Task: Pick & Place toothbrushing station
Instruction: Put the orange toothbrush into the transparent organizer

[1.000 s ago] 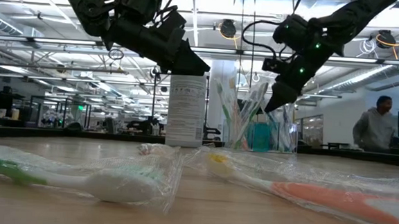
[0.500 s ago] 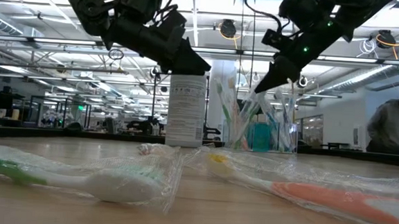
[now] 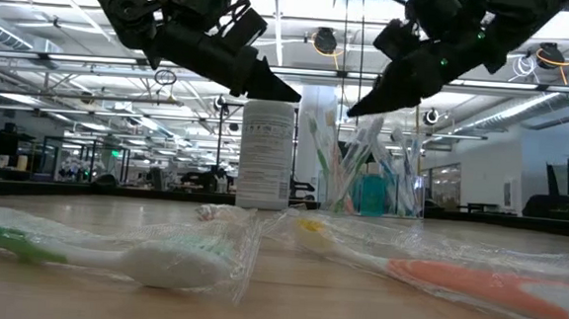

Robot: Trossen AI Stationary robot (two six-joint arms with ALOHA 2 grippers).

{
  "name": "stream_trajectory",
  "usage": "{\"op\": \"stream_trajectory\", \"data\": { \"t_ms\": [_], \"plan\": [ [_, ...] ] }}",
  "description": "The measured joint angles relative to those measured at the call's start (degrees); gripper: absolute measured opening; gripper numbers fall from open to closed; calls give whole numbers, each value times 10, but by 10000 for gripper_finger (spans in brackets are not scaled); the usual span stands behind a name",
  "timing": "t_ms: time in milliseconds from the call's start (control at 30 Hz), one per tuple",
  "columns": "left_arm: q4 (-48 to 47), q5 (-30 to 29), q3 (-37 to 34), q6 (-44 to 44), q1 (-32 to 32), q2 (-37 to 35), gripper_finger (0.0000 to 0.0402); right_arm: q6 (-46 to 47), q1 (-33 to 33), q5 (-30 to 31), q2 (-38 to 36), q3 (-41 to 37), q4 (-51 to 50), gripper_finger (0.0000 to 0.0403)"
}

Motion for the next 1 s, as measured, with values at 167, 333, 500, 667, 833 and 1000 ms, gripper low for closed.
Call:
{"op": "stream_trajectory", "data": {
  "t_ms": [167, 333, 500, 667, 833, 1000],
  "plan": [
    [-2, 0, 0, 9, 0, 0, 255, 40, 2, -44, 0, -50, 165, 92],
    [-35, 0, 0, 9, 0, 0, 255, 77, 3, -44, 0, -65, 254, 105],
    [-55, -3, 0, 10, 0, 0, 255, 146, 14, -44, 15, -65, 257, 111],
    [-65, -3, 0, 63, 0, -6, 255, 183, 47, -42, 56, -65, 307, 115],
    [-116, -3, 0, 84, 0, -43, 255, 219, 96, -3, 83, -43, 307, 113],
    [-188, -11, 0, 101, 0, -101, 255, 238, 181, 119, 84, 23, 149, 112]
  ]
}}
